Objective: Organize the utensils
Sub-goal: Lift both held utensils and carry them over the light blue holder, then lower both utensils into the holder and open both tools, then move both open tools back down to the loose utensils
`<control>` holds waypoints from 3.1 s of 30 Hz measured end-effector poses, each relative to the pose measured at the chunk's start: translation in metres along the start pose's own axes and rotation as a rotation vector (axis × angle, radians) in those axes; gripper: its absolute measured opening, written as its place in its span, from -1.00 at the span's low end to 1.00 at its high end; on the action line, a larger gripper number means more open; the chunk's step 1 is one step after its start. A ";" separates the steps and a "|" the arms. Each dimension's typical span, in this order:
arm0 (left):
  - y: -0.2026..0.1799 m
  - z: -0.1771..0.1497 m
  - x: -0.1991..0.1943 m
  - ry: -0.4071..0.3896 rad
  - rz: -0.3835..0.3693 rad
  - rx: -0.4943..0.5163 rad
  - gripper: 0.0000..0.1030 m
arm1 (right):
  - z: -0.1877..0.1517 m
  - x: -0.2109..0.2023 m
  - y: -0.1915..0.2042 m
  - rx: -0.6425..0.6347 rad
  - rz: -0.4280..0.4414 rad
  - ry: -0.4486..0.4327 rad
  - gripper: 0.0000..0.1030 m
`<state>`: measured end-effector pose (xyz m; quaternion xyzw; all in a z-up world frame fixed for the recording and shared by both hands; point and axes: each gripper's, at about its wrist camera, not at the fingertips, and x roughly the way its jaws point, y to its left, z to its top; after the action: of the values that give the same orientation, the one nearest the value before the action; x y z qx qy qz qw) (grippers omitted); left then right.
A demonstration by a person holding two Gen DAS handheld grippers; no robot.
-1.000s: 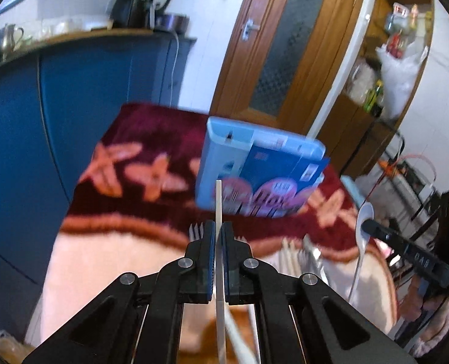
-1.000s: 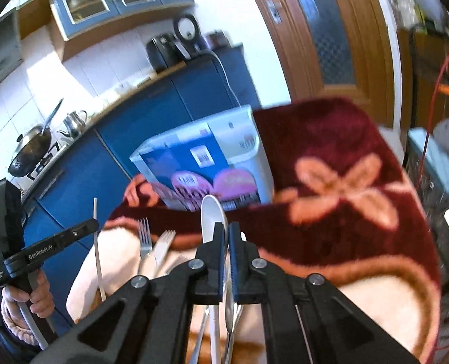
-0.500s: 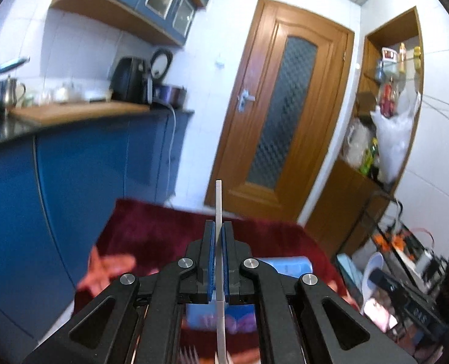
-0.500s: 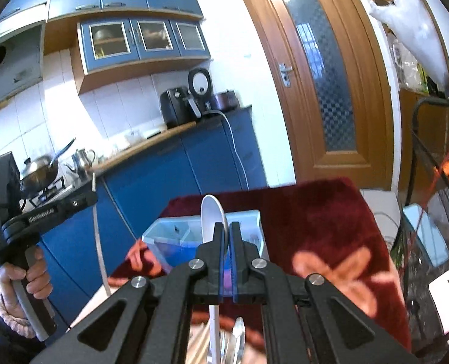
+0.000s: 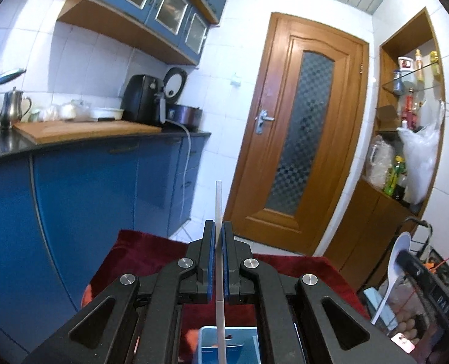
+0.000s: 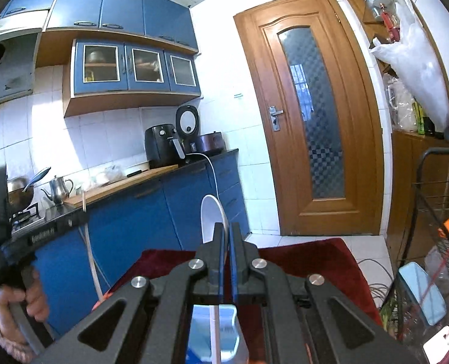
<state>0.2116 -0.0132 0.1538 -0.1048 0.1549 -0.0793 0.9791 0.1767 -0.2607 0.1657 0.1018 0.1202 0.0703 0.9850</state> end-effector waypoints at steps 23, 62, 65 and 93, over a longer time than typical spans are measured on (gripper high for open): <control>-0.012 -0.058 0.012 0.074 -0.063 0.102 -0.92 | -0.054 0.037 0.018 -0.202 0.035 0.147 -0.91; 0.001 -0.083 -0.104 0.429 -0.084 0.163 -0.30 | -0.067 -0.064 0.026 0.034 0.080 0.529 -0.35; 0.002 -0.092 -0.105 0.475 -0.076 0.173 -0.30 | -0.080 -0.066 0.025 0.033 0.068 0.583 -0.35; 0.024 -0.174 -0.054 0.922 -0.011 0.110 -0.30 | -0.151 -0.050 0.017 -0.005 0.018 0.960 -0.13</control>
<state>0.1081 -0.0112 0.0016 -0.0072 0.5690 -0.1307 0.8119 0.0891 -0.2244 0.0369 0.0565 0.5605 0.1179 0.8177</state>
